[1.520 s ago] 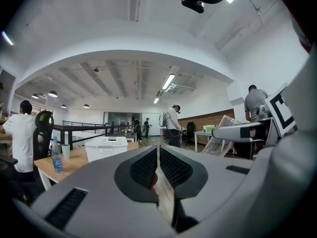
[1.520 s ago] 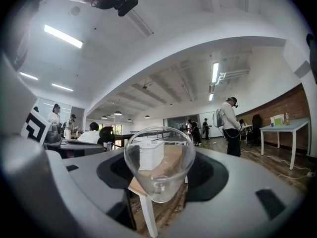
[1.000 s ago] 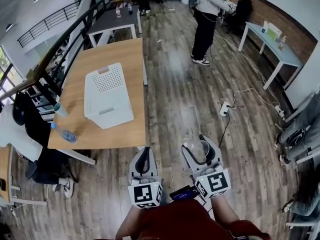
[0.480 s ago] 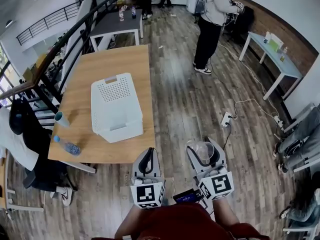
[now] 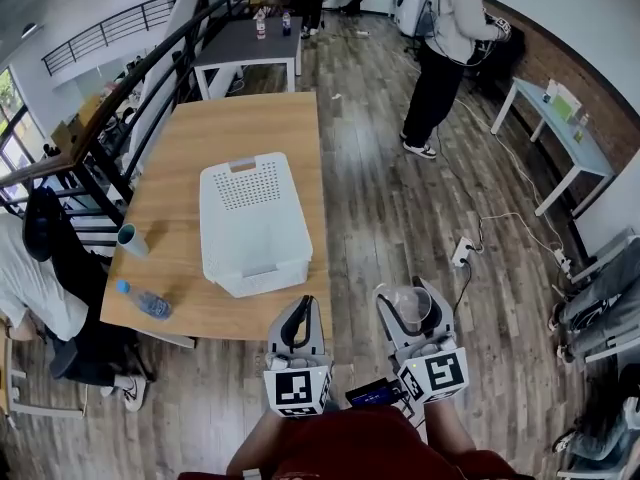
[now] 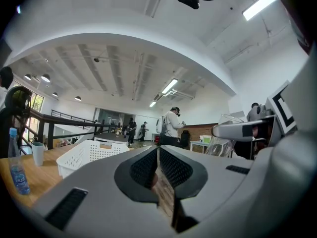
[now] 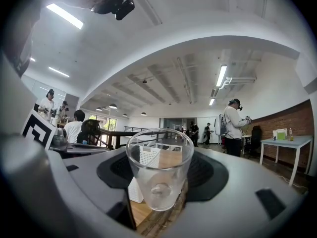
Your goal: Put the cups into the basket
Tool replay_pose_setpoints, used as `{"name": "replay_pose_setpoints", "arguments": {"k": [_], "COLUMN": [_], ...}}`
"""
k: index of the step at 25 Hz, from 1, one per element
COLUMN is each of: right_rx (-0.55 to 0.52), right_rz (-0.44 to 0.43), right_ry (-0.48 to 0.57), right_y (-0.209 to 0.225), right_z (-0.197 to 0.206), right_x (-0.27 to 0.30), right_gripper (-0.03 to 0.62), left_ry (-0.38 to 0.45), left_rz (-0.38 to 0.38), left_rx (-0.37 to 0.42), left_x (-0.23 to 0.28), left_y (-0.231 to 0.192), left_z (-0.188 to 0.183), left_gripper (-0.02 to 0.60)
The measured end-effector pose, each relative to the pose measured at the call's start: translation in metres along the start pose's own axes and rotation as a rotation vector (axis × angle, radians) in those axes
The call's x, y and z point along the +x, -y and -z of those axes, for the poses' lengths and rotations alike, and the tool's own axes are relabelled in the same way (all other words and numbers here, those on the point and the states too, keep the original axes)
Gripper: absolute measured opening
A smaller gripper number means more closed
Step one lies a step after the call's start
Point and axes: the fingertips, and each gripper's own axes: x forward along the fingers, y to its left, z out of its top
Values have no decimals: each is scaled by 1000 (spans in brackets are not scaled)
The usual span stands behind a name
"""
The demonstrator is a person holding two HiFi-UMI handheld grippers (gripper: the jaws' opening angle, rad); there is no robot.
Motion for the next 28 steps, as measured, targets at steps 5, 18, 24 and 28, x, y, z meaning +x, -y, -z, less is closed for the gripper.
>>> {"name": "replay_pose_setpoints", "arguments": {"k": [5,18,24,28], "right_rx": [13,80,110,128], "right_rz": [-1,-124,-214,-258], "right_ry": [11,43,46,53], "right_y": [-3,14,19,22], "right_z": [-1,9,9,11], "right_x": [16,87,134,160], "right_gripper": [282,282,282,282], "left_ry": [-3,-18,-31,-45], "left_rz": [-13,-142,-228,-276], "left_rx": [3,42,61,73], "left_x": [7,48,71,83], "left_y": [-16,-50,-69,-82], "left_z": [-1,-4,-11,-10], "left_gripper": [21,21,21,21]}}
